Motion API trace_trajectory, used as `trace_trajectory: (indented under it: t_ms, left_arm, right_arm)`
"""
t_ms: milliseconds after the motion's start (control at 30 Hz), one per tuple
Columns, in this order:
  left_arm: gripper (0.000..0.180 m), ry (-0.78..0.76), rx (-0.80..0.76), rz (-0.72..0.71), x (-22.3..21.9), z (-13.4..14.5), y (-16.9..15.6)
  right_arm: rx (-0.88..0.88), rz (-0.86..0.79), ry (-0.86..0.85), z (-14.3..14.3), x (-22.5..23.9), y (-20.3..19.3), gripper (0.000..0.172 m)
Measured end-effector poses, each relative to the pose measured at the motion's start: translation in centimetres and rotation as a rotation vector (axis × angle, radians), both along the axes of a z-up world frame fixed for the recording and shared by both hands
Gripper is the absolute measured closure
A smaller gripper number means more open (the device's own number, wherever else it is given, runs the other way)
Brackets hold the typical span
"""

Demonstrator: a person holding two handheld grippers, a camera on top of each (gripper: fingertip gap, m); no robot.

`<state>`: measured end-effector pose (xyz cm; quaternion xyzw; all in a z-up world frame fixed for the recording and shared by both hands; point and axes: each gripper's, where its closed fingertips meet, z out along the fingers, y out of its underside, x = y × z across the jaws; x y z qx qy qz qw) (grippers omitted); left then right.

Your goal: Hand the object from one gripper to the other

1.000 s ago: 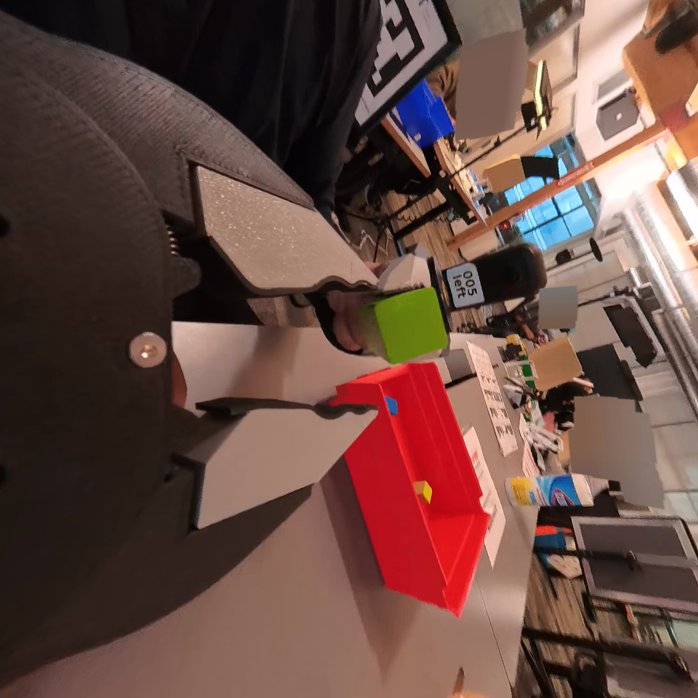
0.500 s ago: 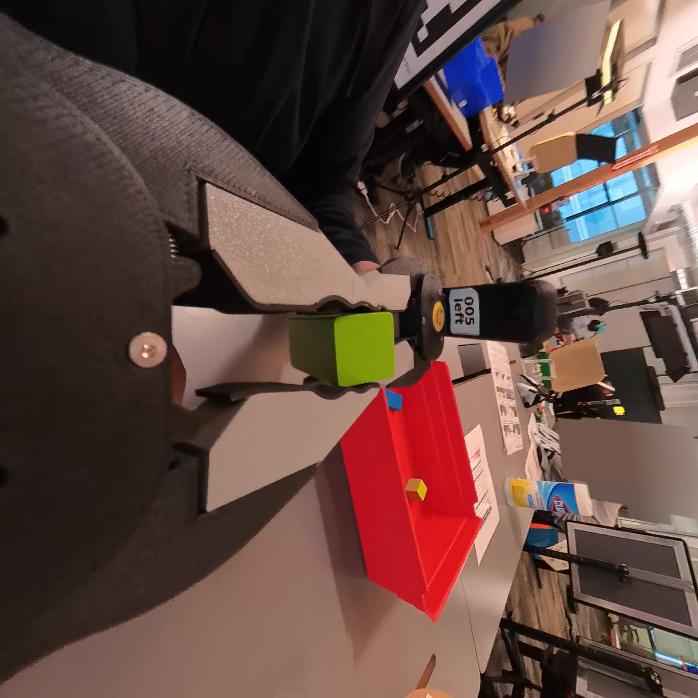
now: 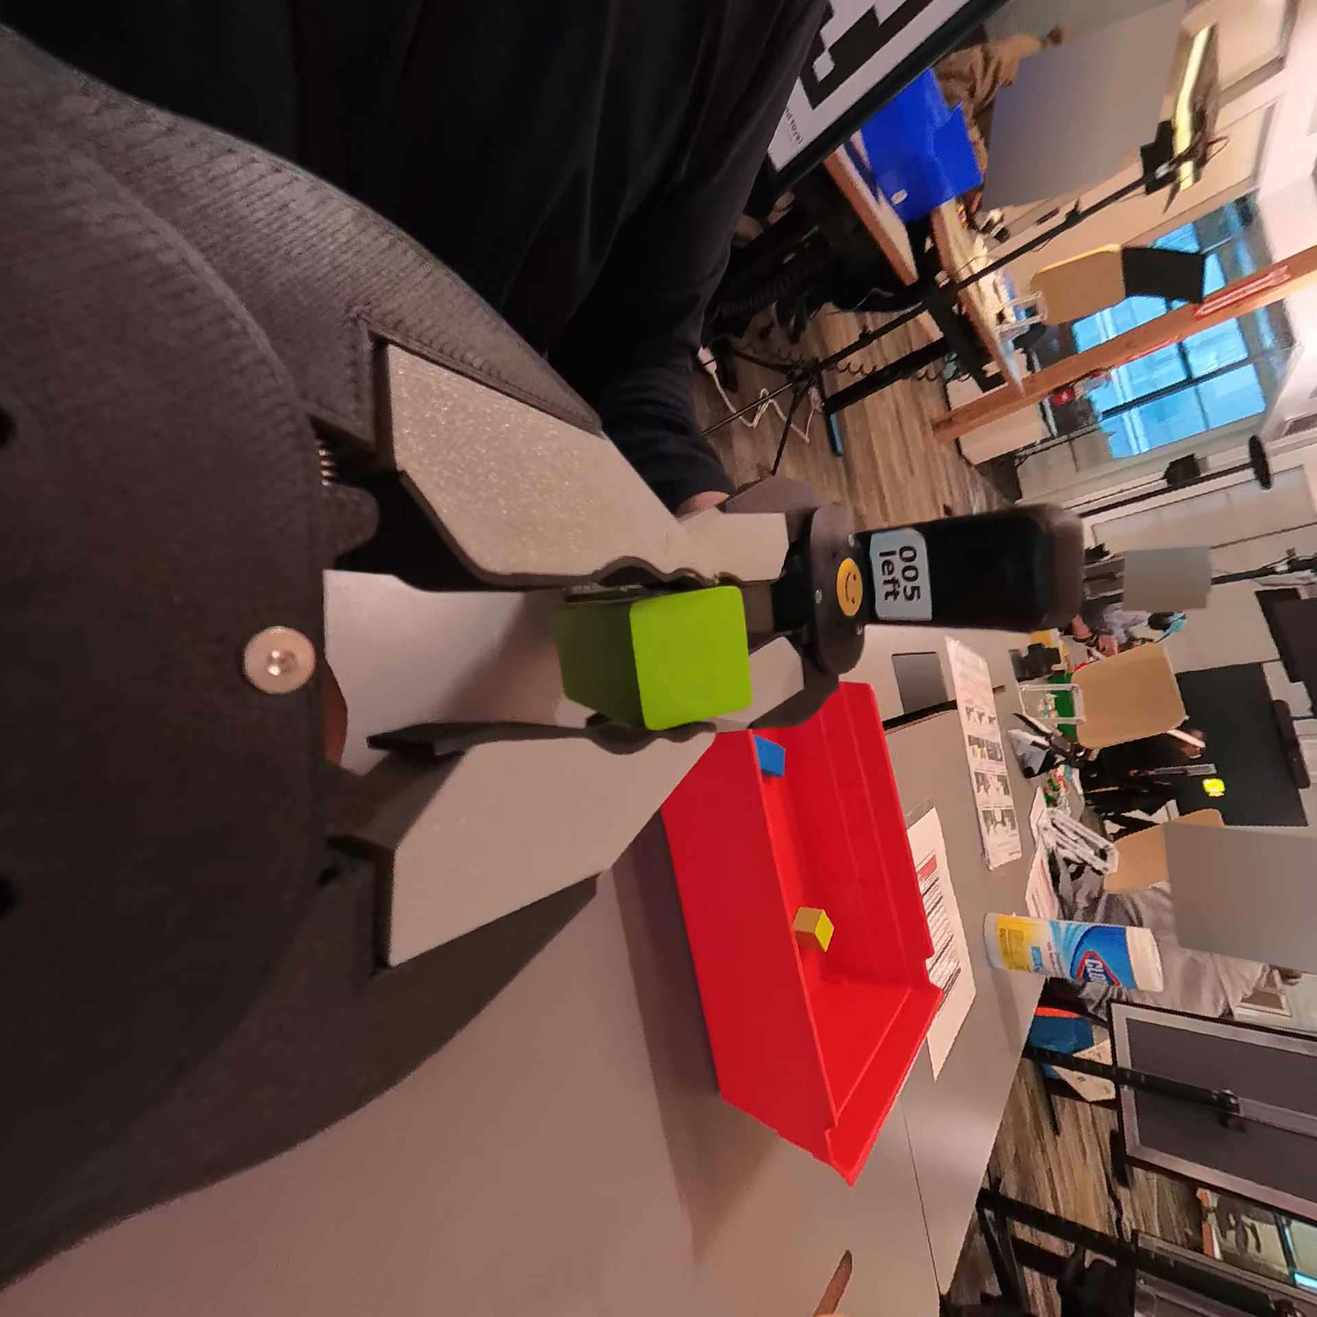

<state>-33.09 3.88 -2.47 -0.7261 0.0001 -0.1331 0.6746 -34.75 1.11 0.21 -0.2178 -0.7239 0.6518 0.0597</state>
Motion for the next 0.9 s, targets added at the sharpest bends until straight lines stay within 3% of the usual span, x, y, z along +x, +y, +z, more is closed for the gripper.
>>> trace_trajectory:
  t_ms: [133, 333, 433, 500, 567, 700, 800, 900]
  left_arm:
    - [0.150, 0.027, 0.022, 0.030, -0.2, 0.5, -0.1]
    - [0.150, -0.064, 0.009, 0.001, -0.2, -0.1, 0.2]
    - [0.151, -0.059, -0.006, 0.043, -1.3, -0.4, -0.2]
    - [0.155, -0.020, -0.040, 0.125, -3.1, -0.8, -0.9]
    - [0.155, 0.009, -0.086, 0.201, -4.8, -1.2, -2.1]
    - [0.156, -0.029, -0.056, 0.234, -6.2, -0.3, -3.7]
    - [0.157, -0.075, -0.027, 0.223, -6.5, 0.2, -4.2]
    - [0.157, -0.094, -0.035, 0.221, -6.7, -0.1, -4.2]
  right_arm:
    - [-0.003, 0.015, -0.013, -0.2, 0.0, -0.2, 0.137]
    - [0.013, 0.024, -0.062, -0.7, -0.2, 0.0, 0.139]
    - [0.017, -0.042, -0.058, -0.4, -1.0, 1.7, 0.139]
    - [0.058, -0.170, -0.018, 0.2, -2.1, 5.2, 0.139]
    - [0.155, -0.415, 0.023, 0.2, -3.8, 11.4, 0.139]
    - [0.414, -0.870, -0.081, -3.3, -4.8, 25.4, 0.139]
    - [0.549, -0.993, -0.284, -8.0, -3.9, 31.4, 0.139]
    - [0.705, -0.977, -0.449, -12.3, -2.9, 33.2, 0.139]
